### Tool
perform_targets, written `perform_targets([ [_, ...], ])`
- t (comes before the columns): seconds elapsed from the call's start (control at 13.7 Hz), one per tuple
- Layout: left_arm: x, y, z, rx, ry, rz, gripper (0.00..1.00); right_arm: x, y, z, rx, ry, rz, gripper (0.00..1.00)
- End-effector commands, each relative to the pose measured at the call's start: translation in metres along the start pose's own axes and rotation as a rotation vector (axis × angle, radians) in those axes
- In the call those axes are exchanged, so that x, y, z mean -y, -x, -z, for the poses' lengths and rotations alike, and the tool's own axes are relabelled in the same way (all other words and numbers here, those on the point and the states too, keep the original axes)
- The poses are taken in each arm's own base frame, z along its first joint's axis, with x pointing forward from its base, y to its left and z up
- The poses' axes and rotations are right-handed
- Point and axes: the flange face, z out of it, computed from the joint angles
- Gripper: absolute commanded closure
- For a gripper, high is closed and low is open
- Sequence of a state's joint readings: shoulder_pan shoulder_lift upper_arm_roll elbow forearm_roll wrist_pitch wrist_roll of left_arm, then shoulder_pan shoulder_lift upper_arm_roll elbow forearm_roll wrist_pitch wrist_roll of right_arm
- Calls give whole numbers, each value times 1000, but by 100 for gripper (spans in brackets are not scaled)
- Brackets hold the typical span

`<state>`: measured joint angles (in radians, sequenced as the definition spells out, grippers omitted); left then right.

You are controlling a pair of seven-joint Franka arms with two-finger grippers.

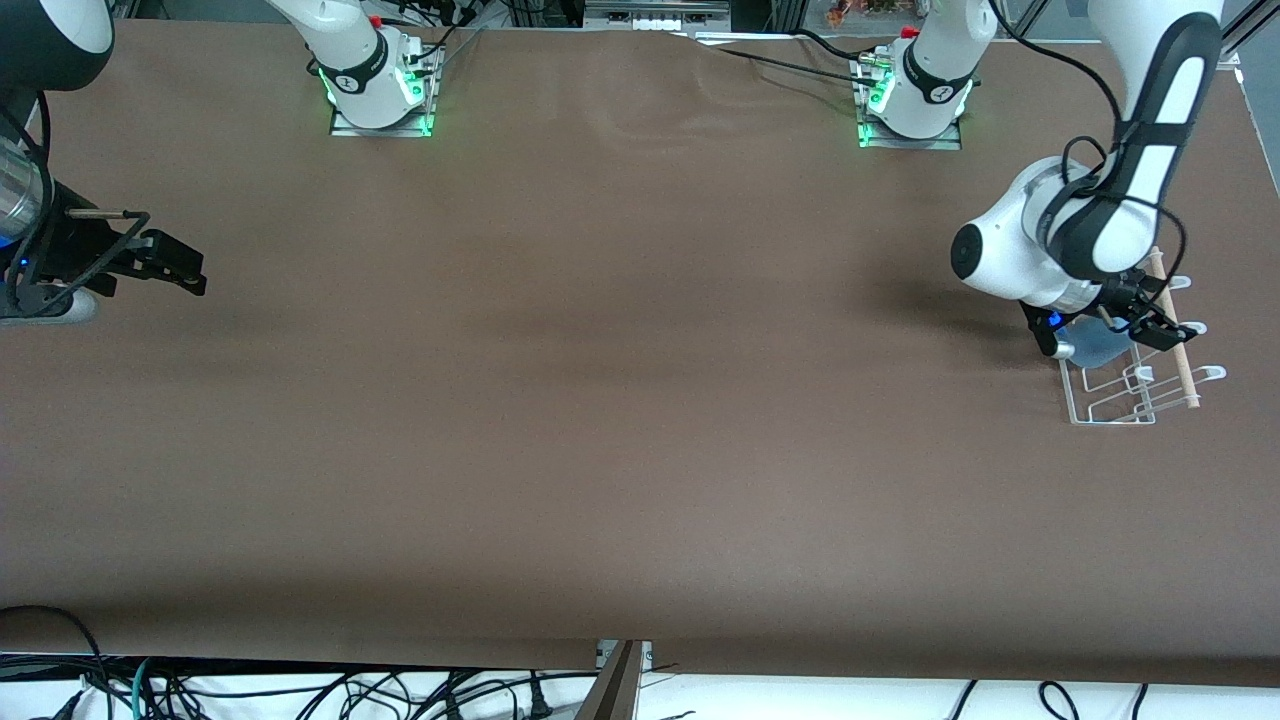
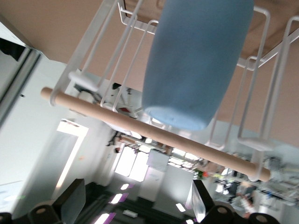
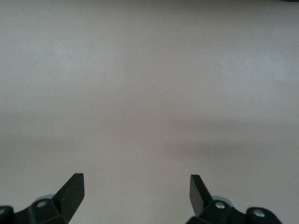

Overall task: Transfer cup to left arm and place on rack
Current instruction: 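Open the left gripper and lift it away from the rack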

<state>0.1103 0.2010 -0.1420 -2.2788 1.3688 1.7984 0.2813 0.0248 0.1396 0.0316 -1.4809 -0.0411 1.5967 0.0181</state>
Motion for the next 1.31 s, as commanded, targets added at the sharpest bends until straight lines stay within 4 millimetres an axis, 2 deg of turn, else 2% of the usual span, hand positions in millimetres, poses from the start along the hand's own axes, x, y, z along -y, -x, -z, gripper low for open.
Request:
perform_targets([
  [0.0, 27, 25, 26, -27, 166, 135, 0, -3, 3, 1, 2, 3, 9, 0],
  [0.36, 72, 56, 72, -184, 527, 356, 0, -3, 3, 0, 4, 1, 11, 0],
  [0.66, 119, 99, 121, -378, 832, 577, 0, -3, 3, 0, 4, 1, 9, 0],
  [0.95, 161, 143, 170, -586, 1007, 721, 0, -3, 2, 0, 1, 1, 9, 0],
  [1.24, 181, 182, 177, -747, 1043, 847, 0, -3, 3, 0, 2, 1, 9, 0],
])
